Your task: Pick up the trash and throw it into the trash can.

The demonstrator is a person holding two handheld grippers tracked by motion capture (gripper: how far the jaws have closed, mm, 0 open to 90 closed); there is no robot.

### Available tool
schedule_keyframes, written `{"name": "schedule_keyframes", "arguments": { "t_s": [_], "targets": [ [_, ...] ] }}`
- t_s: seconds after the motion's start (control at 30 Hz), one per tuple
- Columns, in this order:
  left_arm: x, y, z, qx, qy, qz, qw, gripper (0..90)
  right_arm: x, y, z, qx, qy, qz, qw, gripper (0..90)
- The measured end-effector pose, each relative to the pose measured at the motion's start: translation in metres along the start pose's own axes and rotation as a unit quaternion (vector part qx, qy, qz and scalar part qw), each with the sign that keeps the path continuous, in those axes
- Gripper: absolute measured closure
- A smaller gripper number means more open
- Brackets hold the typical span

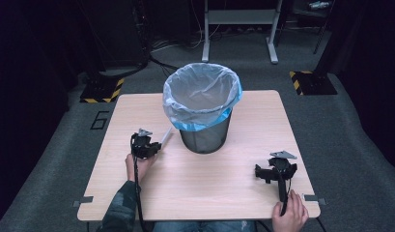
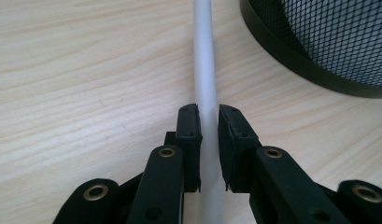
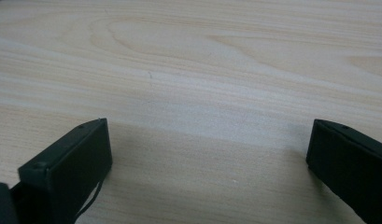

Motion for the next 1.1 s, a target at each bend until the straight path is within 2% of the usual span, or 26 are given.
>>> {"name": "schedule_keyframes", "arguments": {
  "t_s": [0.17, 0.47, 0.93, 1.1],
  "targets": [
    [0.007, -0.021, -0.008, -0.018, 0.002, -0.006, 0.9998, 78.8, 0.000, 0.000, 0.000, -0.001, 0.000, 0.000, 1.0000, 0.0],
    [0.013, -0.045, -0.023, -0.041, 0.010, -0.017, 0.9990, 78.8, 0.000, 0.000, 0.000, -0.001, -0.001, 0.000, 1.0000, 0.0],
    [0.016, -0.069, -0.042, -0.067, 0.019, -0.027, 0.9972, 78.8, 0.000, 0.000, 0.000, -0.001, -0.001, 0.000, 1.0000, 0.0],
    [0.018, -0.075, -0.051, -0.071, 0.027, -0.031, 0.9966, 78.8, 0.000, 0.000, 0.000, -0.001, -0.001, 0.000, 1.0000, 0.0]
  ]
}}
Point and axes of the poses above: each handheld gripper's, and its own axes: y roughly forward along the jaws, z roughly out of its underside, x roughly to its left, the point moved 4 cm from there along y, roughly forward along the jaws, and after that the axes turned 4 degrees about z, right-handed, at the moved point
